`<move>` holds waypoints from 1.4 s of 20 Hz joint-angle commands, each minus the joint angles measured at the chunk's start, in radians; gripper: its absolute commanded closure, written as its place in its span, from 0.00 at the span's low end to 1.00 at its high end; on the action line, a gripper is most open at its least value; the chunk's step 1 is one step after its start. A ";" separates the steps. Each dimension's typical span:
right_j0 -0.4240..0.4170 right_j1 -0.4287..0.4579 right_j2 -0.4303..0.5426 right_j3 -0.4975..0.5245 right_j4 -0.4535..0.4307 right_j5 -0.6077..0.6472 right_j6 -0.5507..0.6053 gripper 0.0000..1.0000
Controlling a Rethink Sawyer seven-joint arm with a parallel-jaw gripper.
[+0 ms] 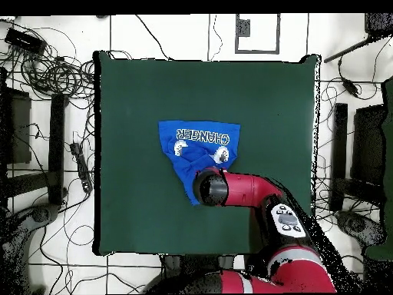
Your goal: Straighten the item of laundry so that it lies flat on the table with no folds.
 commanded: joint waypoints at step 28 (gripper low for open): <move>0.044 -0.050 0.088 -0.018 0.039 0.015 0.139 0.00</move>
